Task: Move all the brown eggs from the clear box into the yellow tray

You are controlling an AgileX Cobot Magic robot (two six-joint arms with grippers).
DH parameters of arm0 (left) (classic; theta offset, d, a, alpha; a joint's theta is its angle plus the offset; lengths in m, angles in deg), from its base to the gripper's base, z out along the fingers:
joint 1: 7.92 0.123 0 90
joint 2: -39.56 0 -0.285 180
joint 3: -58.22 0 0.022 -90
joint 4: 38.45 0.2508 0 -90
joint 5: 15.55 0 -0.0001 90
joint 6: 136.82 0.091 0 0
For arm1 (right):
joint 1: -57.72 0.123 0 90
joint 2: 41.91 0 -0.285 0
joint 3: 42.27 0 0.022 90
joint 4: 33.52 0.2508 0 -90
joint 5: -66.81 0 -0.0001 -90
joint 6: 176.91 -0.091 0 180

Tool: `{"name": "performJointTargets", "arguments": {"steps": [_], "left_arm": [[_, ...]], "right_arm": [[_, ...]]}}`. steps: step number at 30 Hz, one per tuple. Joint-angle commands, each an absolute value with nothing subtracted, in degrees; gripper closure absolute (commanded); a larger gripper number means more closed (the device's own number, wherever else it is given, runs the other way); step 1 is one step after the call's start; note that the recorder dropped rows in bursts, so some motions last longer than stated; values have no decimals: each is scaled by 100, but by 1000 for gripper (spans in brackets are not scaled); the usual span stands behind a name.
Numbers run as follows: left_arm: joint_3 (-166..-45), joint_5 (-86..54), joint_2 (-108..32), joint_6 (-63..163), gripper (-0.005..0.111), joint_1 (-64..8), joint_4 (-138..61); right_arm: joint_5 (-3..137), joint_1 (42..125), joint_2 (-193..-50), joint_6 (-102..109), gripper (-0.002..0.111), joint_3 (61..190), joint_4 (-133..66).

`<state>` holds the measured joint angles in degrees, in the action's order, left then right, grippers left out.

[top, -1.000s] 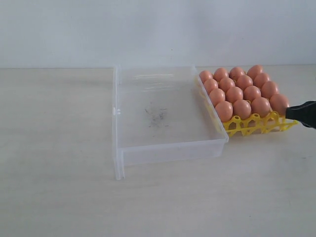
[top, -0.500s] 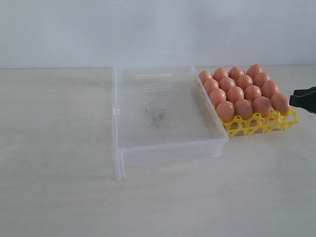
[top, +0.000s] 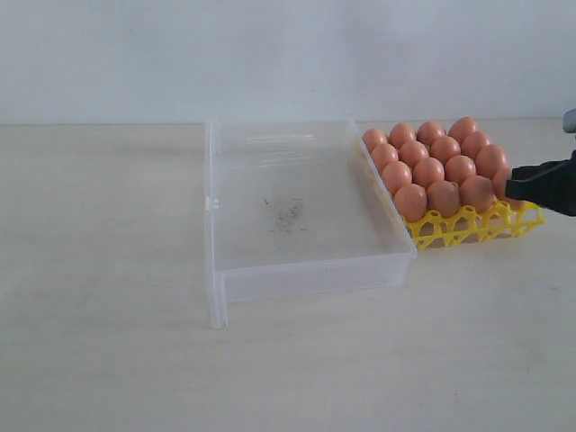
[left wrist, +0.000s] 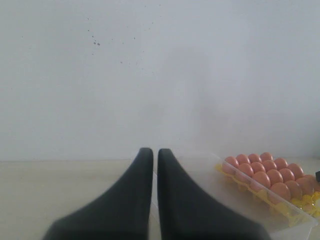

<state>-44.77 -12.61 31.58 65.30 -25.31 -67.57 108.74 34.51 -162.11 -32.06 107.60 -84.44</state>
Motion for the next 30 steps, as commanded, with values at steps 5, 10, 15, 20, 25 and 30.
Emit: {"name": "performJointTargets", "arguments": {"steps": [5,10,15,20,25,30], "left_arm": [[-4456,-1305,3177,6550,103,-2532,-6775],[-4456,-1305,3177,6550,103,-2532,-6775],[-4456,-1305,3177,6550,103,-2532,-6775],[-4456,-1305,3177,6550,103,-2532,-6775],[-4456,-1305,3177,6550,103,-2532,-6775],[-4456,-1305,3177,6550,103,-2532,-6775]], "right_arm": [[9808,3692,-16226,-2712,109,10779,-7962],[9663,3692,-16239,-2766,109,10779,-7962],[9666,3692,-16379,-3572,109,10779,-8749],[10541,3692,-16740,-3860,109,10779,-9325],[10769,3692,-15921,-4002,109,10667,-9698],[9362,3692,-14584,-2791,109,10229,-8383]]}}
